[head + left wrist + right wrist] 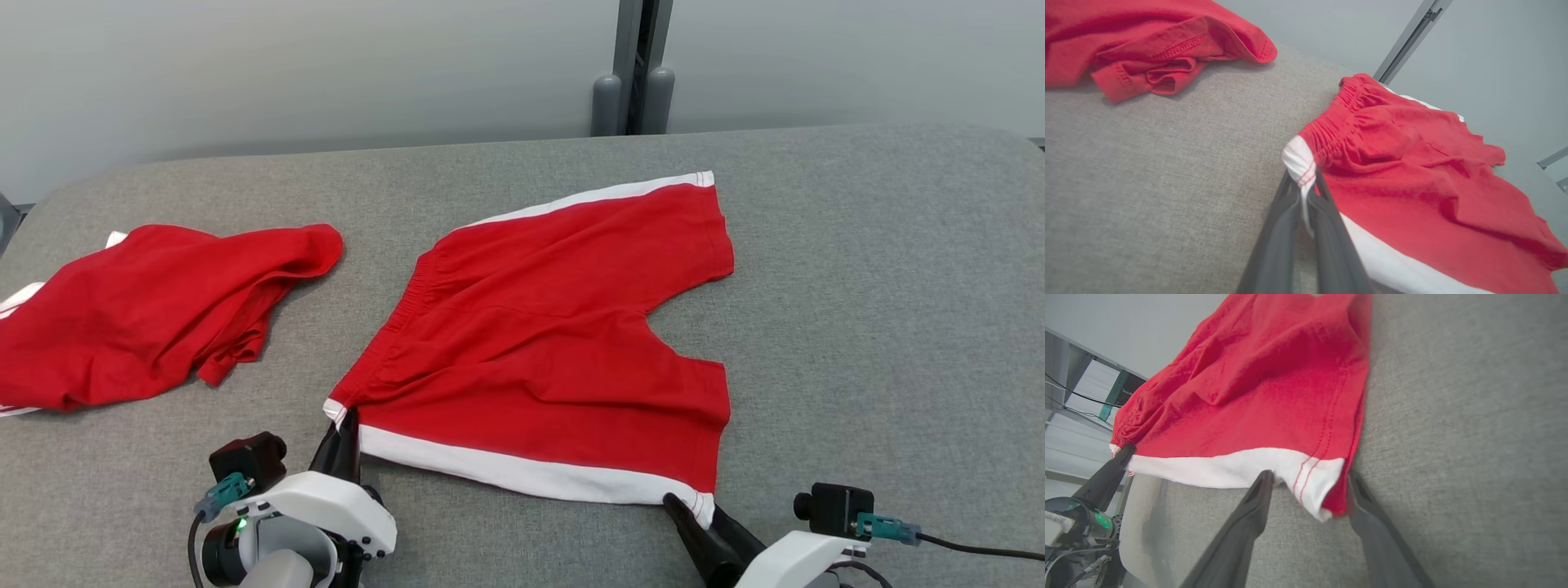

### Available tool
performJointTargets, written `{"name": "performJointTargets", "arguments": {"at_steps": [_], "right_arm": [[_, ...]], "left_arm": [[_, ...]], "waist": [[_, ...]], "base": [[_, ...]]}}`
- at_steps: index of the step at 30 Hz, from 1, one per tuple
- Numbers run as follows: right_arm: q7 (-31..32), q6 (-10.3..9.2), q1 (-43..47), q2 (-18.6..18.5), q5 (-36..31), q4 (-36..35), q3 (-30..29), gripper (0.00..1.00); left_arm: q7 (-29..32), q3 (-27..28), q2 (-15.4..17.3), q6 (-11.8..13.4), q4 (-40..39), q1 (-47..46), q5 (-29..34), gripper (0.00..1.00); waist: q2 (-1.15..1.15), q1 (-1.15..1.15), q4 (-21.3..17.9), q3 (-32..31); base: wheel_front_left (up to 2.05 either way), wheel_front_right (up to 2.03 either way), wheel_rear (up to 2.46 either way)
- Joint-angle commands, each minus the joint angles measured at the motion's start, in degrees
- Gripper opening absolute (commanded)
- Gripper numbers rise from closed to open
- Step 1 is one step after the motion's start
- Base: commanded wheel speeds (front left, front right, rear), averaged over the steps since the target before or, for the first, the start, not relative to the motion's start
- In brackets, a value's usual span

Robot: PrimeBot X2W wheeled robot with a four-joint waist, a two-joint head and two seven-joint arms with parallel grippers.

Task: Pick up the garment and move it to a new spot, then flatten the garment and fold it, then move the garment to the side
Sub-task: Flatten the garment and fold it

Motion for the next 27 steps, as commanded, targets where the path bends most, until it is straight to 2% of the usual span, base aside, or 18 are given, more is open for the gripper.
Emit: {"name": "performJointTargets", "arguments": {"at_steps": [1, 2, 3, 4, 10, 15, 19, 25, 27], "right_arm": [[0.73, -0.02, 0.79, -0.54, 0.35, -0.04, 0.2, 0.39], [0.73, -0.02, 0.79, -0.54, 0.35, -0.04, 0.2, 0.39], [0.74, -0.01, 0.74, -0.66, 0.32, -0.22, 0.25, 0.04], [0.26, -0.01, 0.63, -0.86, 0.07, -0.45, 0.12, 0.0], [-2.25, -0.01, -0.18, -1.64, -0.6, -1.9, 0.01, 0.0], [-6.44, -0.01, -1.91, -3.5, -1.19, -4.65, -0.7, 0.0], [-9.06, -0.01, -4.37, -5.84, -1.38, -7.64, -1.36, 0.0], [-10.68, -0.01, -10.52, -10.45, -1.98, -12.45, -1.73, 0.0], [-10.93, -0.01, -13.54, -11.61, -2.85, -13.26, -2.09, 0.0]], "left_arm": [[-0.3, 0.13, 0.43, 0.24, -0.13, 0.44, 0.22, 0.0], [-0.3, 0.13, 0.43, 0.24, -0.13, 0.44, 0.22, 0.0], [-0.31, 0.1, 0.41, 0.21, -0.13, 0.47, 0.21, 0.0], [-0.31, 0.08, 0.39, 0.17, -0.12, 0.49, 0.19, 0.0], [-0.33, -0.2, 0.31, -0.05, -0.02, 0.75, 0.05, 0.0], [2.74, -1.94, 0.37, -3.1, -0.96, 0.92, -0.79, 0.0], [4.97, -2.1, 0.94, -3.89, -4.05, 0.07, -1.68, 0.0], [12.67, -2.29, 1.35, -5.13, -12.66, -2.3, -4.79, 0.0], [16.28, -2.34, 1.51, -4.73, -16.4, -4.22, -5.89, 0.0]], "waist": [[0.0, 0.0, 0.04, -0.12], [0.0, 0.0, 0.04, -0.12], [0.0, 0.0, 0.07, -0.15], [0.0, 0.0, 0.09, -0.2], [0.0, 0.0, 0.15, -0.41], [0.0, 0.0, 0.08, -0.8], [0.0, 0.0, -0.08, -1.2], [0.0, 0.0, -0.01, -2.3], [0.0, 0.0, -0.1, -2.93]], "base": [[0.0, 0.0, 0.0], [0.0, 0.0, 0.0], [0.0, 0.0, 0.0], [0.0, 0.0, 0.0], [0.0, 0.0, 0.0], [0.0, 0.0, 0.0], [0.0, 0.0, 0.0], [0.0, 0.0, 0.0], [0.0, 0.0, 0.0]]}}
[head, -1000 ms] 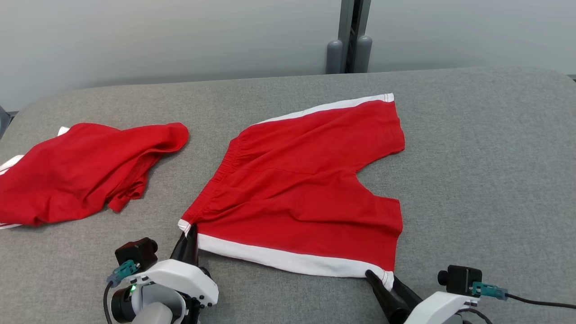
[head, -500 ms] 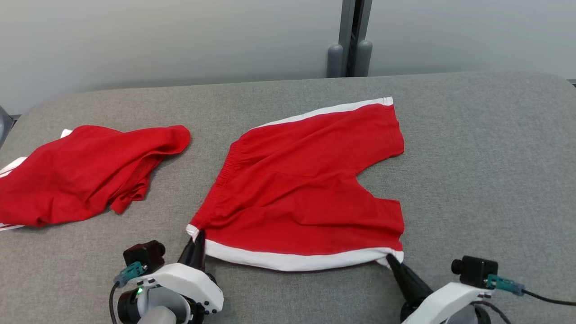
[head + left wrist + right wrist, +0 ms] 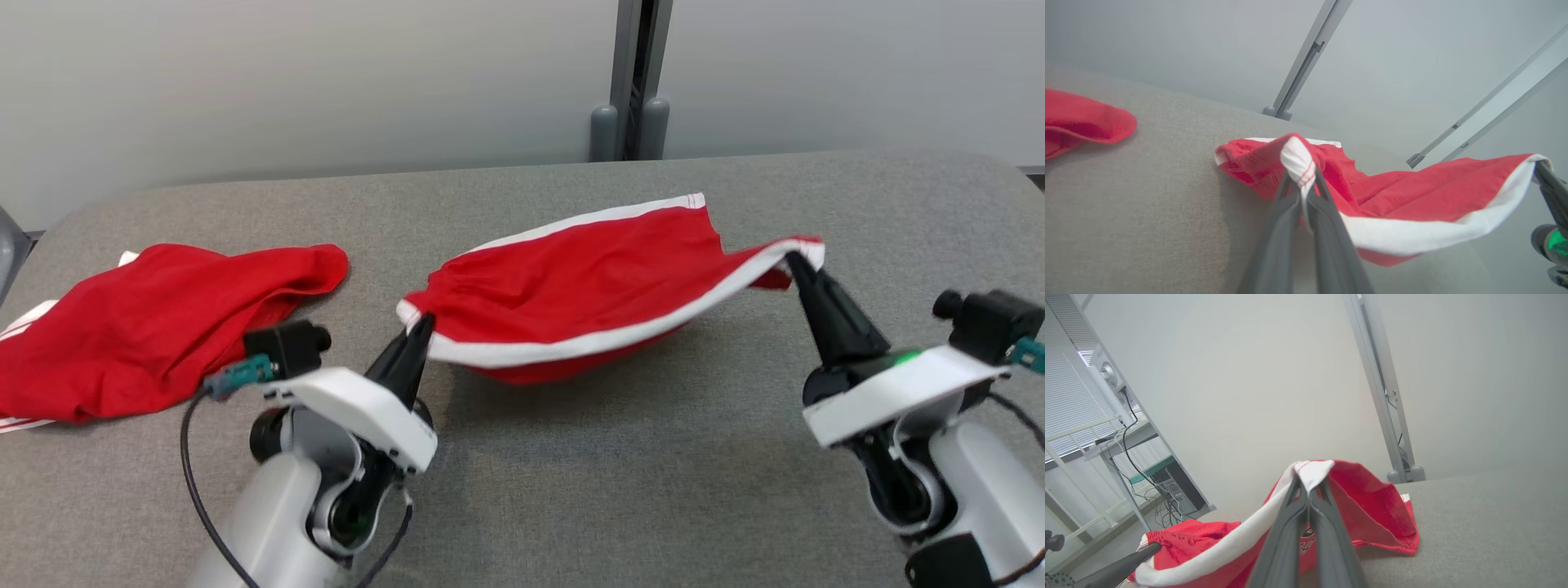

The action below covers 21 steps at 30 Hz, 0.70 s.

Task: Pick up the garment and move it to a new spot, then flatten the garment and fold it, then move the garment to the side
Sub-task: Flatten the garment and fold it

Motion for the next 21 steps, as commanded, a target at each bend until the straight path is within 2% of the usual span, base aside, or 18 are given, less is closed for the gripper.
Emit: {"name": "performJointTargets", "arguments": {"at_steps": [1, 8, 11, 15, 18, 19, 21], "right_arm": [[-0.48, 0.0, -2.31, -0.79, -0.8, -0.44, -0.75, 0.0], [1.48, 0.0, -14.15, -2.2, -3.71, -1.42, -2.76, 0.0], [2.97, 0.0, -18.49, -1.78, -4.65, -1.41, -4.16, 0.0], [6.14, 0.0, -23.82, -0.19, -5.49, -0.37, -6.91, 0.0], [8.69, 0.0, -27.42, 0.6, -6.36, 0.6, -8.99, 0.0], [8.69, 0.0, -27.42, 0.6, -6.36, 0.6, -8.99, 0.0], [11.28, 0.0, -31.37, 1.66, -6.85, 1.71, -10.48, 0.0]], "left_arm": [[1.91, 0.44, 0.42, 0.48, -2.38, -2.5, -0.83, 0.0], [13.32, 3.14, -0.07, 5.57, -11.97, -12.18, -6.66, 0.0], [17.09, 4.68, -0.49, 8.88, -14.2, -17.03, -9.48, 0.0], [20.37, 6.74, -0.82, 14.51, -15.6, -22.65, -12.74, 0.0], [22.35, 7.37, -1.02, 17.78, -15.49, -26.26, -13.9, 0.0], [22.35, 7.37, -1.02, 17.78, -15.49, -26.26, -13.9, 0.0], [23.86, 8.03, -0.52, 20.1, -14.31, -29.94, -13.67, 0.0]], "waist": [[0.0, 0.0, -0.13, -0.63], [0.0, 0.0, -0.61, -2.66], [0.0, 0.0, -1.08, -3.0], [0.0, 0.0, -1.89, -2.29], [0.0, 0.0, -2.34, -0.54], [0.0, 0.0, -2.34, -0.54], [0.0, 0.0, -2.75, 2.61]], "base": [[0.0, 0.0, 0.0], [0.0, 0.0, 0.0], [0.0, 0.0, 0.0], [0.0, 0.0, 0.0], [0.0, 0.0, 0.0], [0.0, 0.0, 0.0], [0.0, 0.0, 0.0]]}}
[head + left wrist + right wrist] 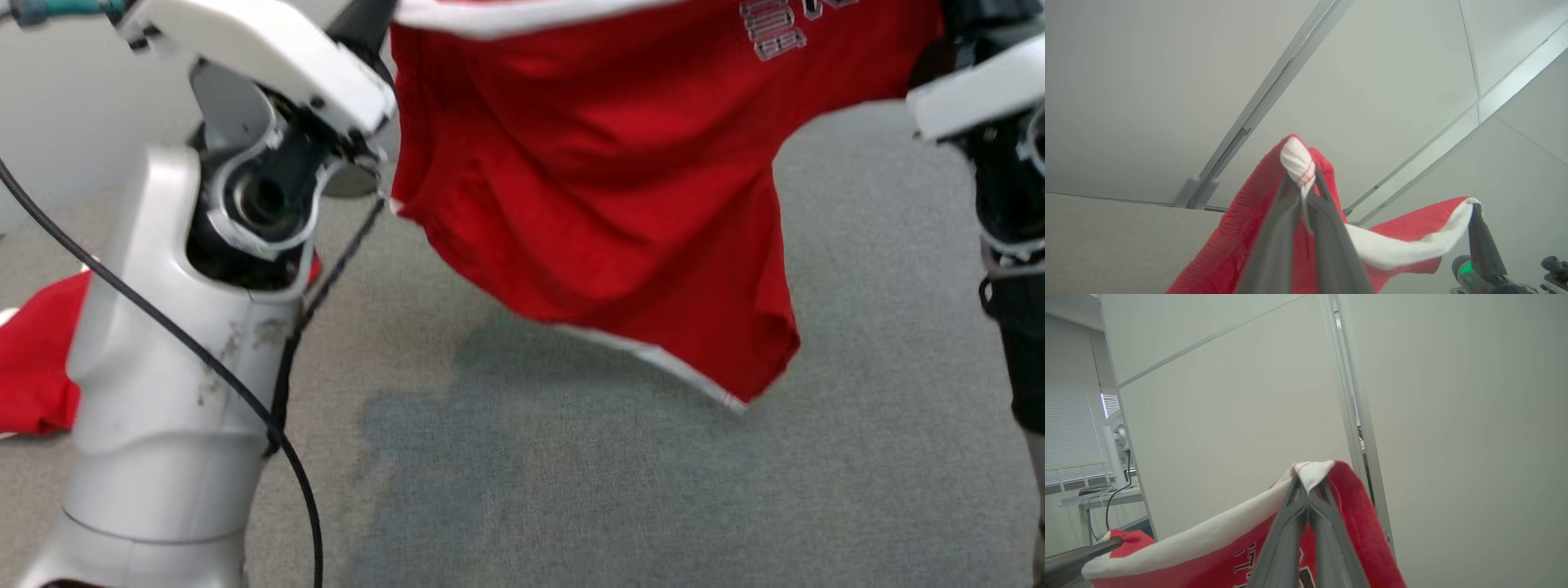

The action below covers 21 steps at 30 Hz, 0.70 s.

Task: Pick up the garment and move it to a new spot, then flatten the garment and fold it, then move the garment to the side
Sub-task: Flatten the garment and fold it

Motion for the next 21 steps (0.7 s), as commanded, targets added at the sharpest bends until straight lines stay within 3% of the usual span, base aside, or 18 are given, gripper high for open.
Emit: {"name": "performJointTargets", "arguments": {"at_steps": [1, 4, 8, 15, 21], "right_arm": [[0.53, 0.0, -1.2, 0.06, -0.24, 0.42, -0.11, 0.0], [2.63, 0.0, -7.18, 0.44, -0.7, 2.56, -0.75, 0.0], [2.39, 0.0, -18.11, 0.27, -2.68, 6.19, 1.03, 0.0], [-8.64, 0.0, -36.72, 1.26, -3.93, 15.11, 4.45, 0.0], [-16.14, 0.0, -42.07, 3.15, -3.2, 24.09, 8.24, 0.0]], "left_arm": [[0.09, 0.47, 0.66, 0.51, 0.29, -1.44, 0.2, 0.0], [0.89, 0.58, 1.08, 1.8, 2.13, -7.02, 1.11, 0.0], [0.23, -0.07, 1.98, 1.4, 5.89, -16.65, 3.56, 0.0], [-9.54, 1.14, 1.37, -3.94, 17.27, -34.64, 6.39, 0.0], [-19.81, 1.66, 0.35, -8.79, 28.6, -41.99, 7.07, 0.0]], "waist": [[0.0, 0.0, -0.53, 3.0], [0.0, 0.0, -1.06, 8.68], [0.0, 0.0, -2.01, 18.03], [0.0, 0.0, -3.53, 30.99], [0.0, 0.0, -4.22, 36.94]], "base": [[0.0, 0.0, 0.0], [0.0, 0.0, 0.0], [0.0, 0.0, 0.0], [0.0, 0.0, 0.0], [0.0, 0.0, 0.0]]}}
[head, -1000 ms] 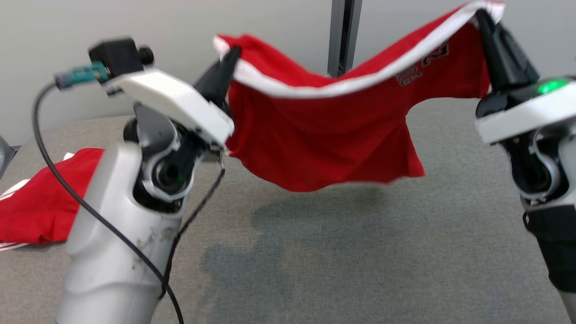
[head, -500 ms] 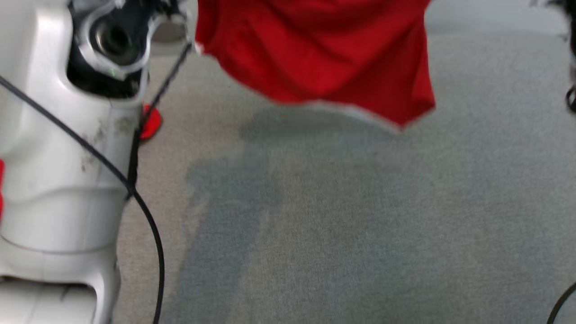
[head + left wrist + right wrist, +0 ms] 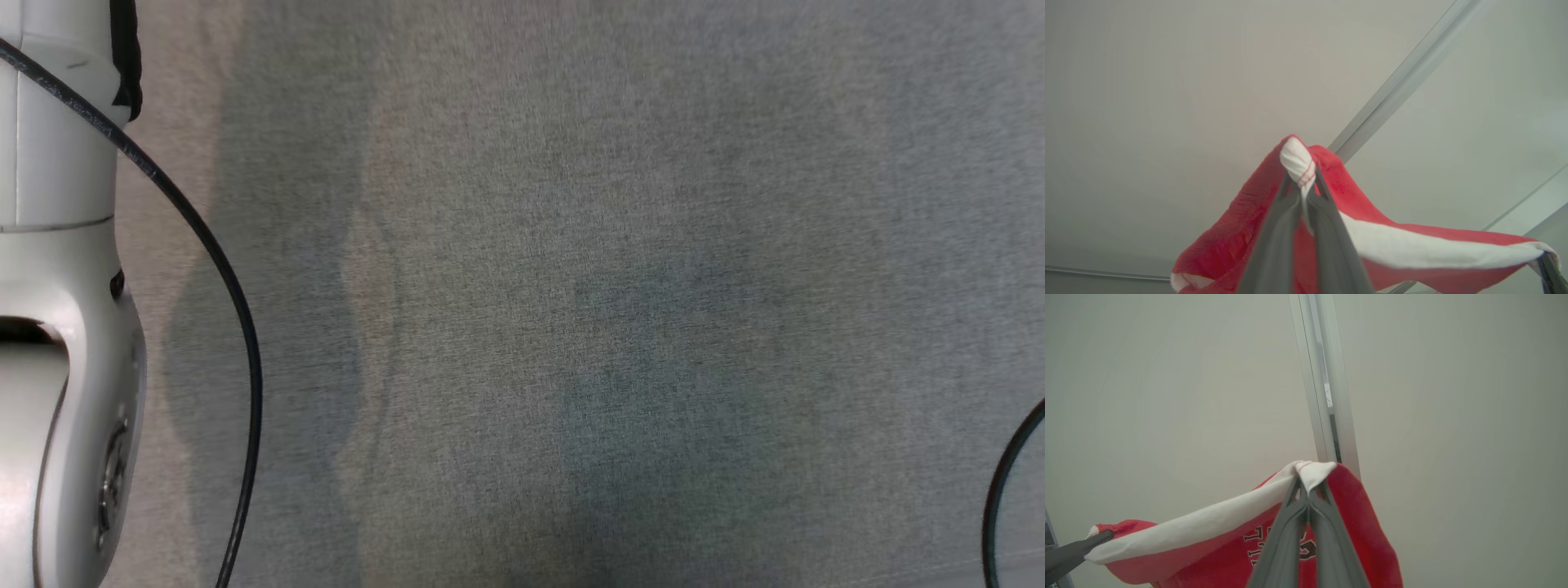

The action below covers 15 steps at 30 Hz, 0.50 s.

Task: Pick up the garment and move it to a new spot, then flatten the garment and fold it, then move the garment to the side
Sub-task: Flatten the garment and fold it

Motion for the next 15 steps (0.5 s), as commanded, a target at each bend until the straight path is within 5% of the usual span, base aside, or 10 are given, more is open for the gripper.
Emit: {"name": "performJointTargets", "arguments": {"at_steps": [1, 8, 15], "right_arm": [[-1.17, -0.02, 0.19, 0.78, 0.89, 2.32, 1.01, 0.0], [-2.52, -0.01, 5.27, 2.37, 3.72, 8.81, 6.62, 0.0], [-2.51, -0.01, 13.03, -0.31, 8.43, 8.31, 10.64, 0.0]], "left_arm": [[-2.29, -0.06, -0.03, -1.32, 3.27, -1.22, 0.64, 0.0], [-7.8, -1.67, -0.29, -6.31, 15.71, 0.73, 1.23, 0.0], [-8.65, -3.99, -0.45, -11.08, 24.24, 5.53, 1.85, 0.0]], "waist": [[0.0, 0.0, -1.37, 6.01], [0.0, 0.0, -0.91, 8.74], [0.0, 0.0, 0.77, 6.12]], "base": [[0.0, 0.0, 0.0], [0.0, 0.0, 0.0], [0.0, 0.0, 0.0]]}}
